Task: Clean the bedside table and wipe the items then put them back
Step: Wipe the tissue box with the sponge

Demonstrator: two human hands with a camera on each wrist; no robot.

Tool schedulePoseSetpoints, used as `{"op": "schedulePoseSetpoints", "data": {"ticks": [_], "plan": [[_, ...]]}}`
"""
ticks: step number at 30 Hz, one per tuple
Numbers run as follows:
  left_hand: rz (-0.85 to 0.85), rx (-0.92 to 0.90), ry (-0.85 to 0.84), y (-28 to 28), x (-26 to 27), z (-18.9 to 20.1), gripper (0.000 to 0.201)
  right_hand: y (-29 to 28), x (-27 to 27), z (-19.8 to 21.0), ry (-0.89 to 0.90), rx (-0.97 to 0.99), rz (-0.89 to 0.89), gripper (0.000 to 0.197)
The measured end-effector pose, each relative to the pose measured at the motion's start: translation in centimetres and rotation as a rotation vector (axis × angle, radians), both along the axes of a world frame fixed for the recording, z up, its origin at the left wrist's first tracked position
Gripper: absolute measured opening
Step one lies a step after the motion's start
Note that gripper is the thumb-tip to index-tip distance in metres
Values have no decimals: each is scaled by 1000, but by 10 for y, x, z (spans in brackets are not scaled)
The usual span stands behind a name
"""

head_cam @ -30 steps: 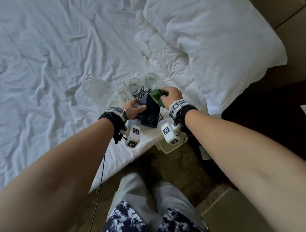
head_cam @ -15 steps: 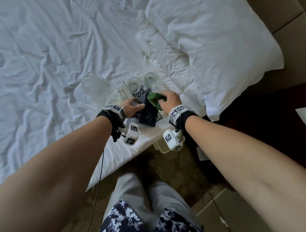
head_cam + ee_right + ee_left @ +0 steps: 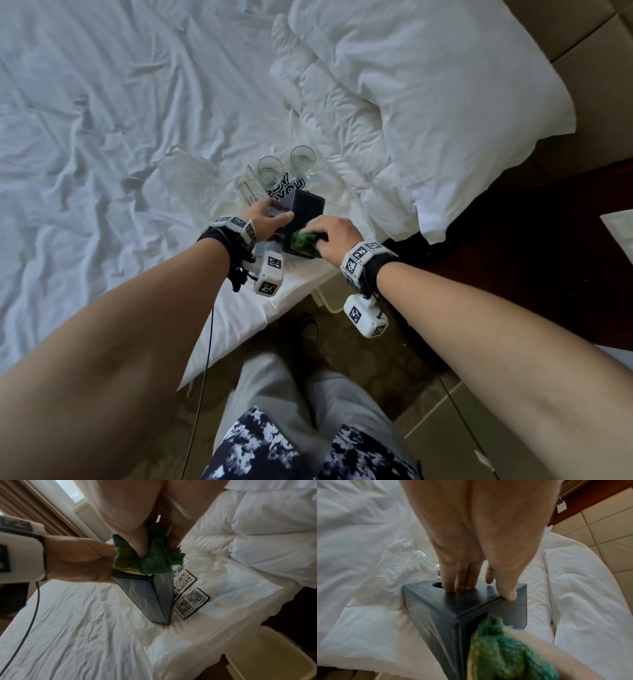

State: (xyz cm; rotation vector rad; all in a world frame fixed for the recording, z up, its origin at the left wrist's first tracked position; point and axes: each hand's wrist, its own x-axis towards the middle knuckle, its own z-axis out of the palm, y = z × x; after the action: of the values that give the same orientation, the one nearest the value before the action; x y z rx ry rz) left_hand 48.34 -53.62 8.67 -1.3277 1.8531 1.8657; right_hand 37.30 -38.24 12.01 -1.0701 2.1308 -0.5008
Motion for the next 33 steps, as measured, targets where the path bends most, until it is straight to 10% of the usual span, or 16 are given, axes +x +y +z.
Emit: {"op": "schedulePoseSetpoints", "data": {"ticks": [10,17,25,33], "plan": [[2,56,-23,2,1,3,44,2,-7,21,-44,185,254,46],[4,135,-94,-8,0,20,53,-1,-34,45,-84,208,21,39],[-52,-199,-296,7,-16,29,121,9,-54,45,-80,205,-113,36],[-171,-371,-350,25,-31,48,88,20,-78,37,-107,200,-159,36]]}}
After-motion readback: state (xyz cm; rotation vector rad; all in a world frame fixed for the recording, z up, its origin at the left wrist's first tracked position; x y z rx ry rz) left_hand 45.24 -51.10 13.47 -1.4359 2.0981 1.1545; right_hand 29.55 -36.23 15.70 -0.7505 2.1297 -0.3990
